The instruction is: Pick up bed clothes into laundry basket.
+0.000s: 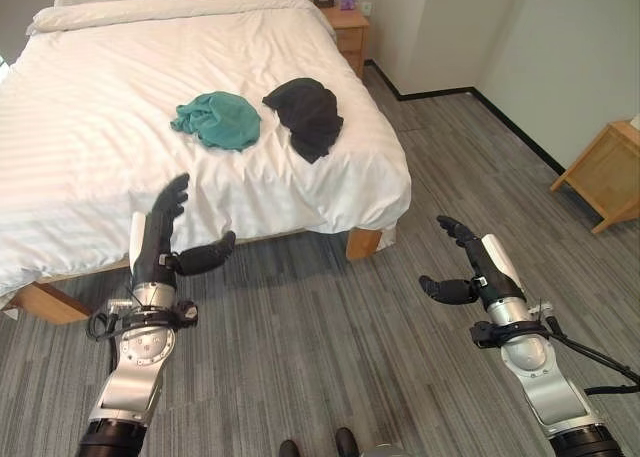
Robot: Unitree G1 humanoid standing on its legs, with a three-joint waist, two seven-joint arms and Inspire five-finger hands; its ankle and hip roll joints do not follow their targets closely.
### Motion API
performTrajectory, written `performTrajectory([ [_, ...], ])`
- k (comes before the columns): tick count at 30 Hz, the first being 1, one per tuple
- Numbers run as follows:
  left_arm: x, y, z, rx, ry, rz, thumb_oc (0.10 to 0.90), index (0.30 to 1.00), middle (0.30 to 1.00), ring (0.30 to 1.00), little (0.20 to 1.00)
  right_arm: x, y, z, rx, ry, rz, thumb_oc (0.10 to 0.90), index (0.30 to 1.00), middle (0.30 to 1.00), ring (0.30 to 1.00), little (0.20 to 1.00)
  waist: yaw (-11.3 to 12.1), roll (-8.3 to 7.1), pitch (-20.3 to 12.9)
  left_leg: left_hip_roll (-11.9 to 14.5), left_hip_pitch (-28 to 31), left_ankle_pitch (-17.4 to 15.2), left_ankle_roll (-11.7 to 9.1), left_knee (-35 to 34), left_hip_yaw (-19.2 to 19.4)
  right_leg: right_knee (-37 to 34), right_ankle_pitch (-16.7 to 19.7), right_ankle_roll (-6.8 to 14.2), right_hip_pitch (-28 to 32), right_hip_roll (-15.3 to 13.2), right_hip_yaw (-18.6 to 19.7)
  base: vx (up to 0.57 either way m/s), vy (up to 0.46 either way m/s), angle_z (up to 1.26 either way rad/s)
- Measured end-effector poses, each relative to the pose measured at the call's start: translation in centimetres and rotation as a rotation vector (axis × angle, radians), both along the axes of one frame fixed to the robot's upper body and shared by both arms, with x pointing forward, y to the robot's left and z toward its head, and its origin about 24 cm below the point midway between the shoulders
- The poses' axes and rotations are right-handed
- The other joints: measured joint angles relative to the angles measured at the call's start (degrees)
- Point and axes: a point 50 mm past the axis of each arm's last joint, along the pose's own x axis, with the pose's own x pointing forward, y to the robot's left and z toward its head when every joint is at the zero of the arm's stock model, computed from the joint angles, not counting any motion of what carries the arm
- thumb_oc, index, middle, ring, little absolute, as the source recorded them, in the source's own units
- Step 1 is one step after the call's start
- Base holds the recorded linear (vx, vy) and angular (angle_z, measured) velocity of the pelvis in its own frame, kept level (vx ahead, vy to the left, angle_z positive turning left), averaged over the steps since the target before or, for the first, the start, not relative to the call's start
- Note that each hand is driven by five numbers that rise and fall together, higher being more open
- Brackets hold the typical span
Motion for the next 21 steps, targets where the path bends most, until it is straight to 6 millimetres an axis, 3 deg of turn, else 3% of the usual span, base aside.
performTrajectory([
  [6, -0.8, 0.3, -1.6, -0.006, 0.099, -0.006, 0.8, 0.9, 0.9, 0.9, 0.9, -0.1, 0.0, -0.1, -0.001, 0.005, 0.003, 0.8, 0.9, 0.9, 0.9, 0.9, 0.6, -1.26, 0.7, -0.2, -0.1, -0.4, 0.0, 0.0, -0.1, -0.2, 0.0, 0.1, 0.0, -0.2, 2.9, 0.06, 0.016, 0.01],
  [11, -0.8, 0.1, -1.9, -0.009, 0.123, -0.012, 0.8, 0.9, 0.9, 0.9, 0.9, -0.1, 0.1, -0.1, -0.002, 0.005, 0.002, 0.8, 0.9, 0.9, 0.9, 0.9, 1.2, -1.58, 1.1, -0.2, -0.8, -0.5, 0.2, 0.0, -0.4, 0.0, -0.1, 0.1, -0.5, -0.1, 2.7, 0.02, 0.014, 0.03],
  [15, -0.6, -0.3, -2.1, -0.008, 0.137, -0.038, 0.8, 0.9, 0.9, 0.9, 0.9, 0.0, 0.3, -0.2, -0.005, 0.012, 0.007, 0.8, 0.9, 0.9, 0.9, 0.9, 1.0, -0.91, 2.5, 0.4, -0.5, -0.2, 0.3, 0.0, -1.0, 4.1, -1.2, 1.7, -2.3, 0.6, 2.9, 0.11, 0.025, 0.07],
  [17, -0.3, -0.6, -2.3, -0.013, 0.144, -0.044, 0.8, 0.9, 0.9, 0.9, 0.9, 0.7, 0.8, 0.3, -0.008, -0.005, 0.027, 0.8, 0.9, 0.9, 0.9, 0.9, 0.7, 0.72, 5.7, 1.9, 0.8, -0.7, 1.5, 0.0, -1.8, 15.8, -3.1, 4.1, -6.8, 2.8, 2.2, 0.22, 0.016, 0.18],
  [18, -0.1, -1.0, -2.8, -0.022, 0.171, -0.048, 0.8, 0.9, 0.9, 0.9, 0.9, 0.5, 0.8, 0.1, -0.008, 0.001, 0.028, 0.8, 0.9, 0.9, 0.9, 0.9, -0.7, 1.15, 6.1, 1.6, 0.7, -0.5, 2.0, 0.1, -3.5, 18.2, -5.2, 4.5, -9.4, 2.5, 2.1, 0.33, -0.016, 0.46],
  [20, -0.1, -1.0, -3.0, -0.024, 0.18, -0.046, 0.8, 0.9, 0.9, 0.9, 0.9, 0.6, 0.9, 0.2, -0.008, -0.002, 0.029, 0.8, 0.9, 0.9, 0.9, 0.9, -1.1, 0.9, 6.3, 1.1, 0.4, -0.5, 2.1, 0.3, -4.2, 17.1, -5.4, 4.7, -11.5, 1.7, 3.6, 0.44, -0.045, 0.44],
  [21, 0.1, -0.9, -2.8, -0.016, 0.179, -0.043, 0.8, 0.9, 0.9, 0.9, 0.9, 0.5, 0.9, 0.3, -0.008, -0.005, 0.032, 0.8, 0.9, 0.9, 0.9, 0.9, -1.9, 1.04, 6.4, 1.5, -1.2, -0.5, 2.1, 0.3, -6.3, 13.7, -5.5, 4.6, -14.7, 2.0, 5.7, 0.42, -0.055, 0.48],
])
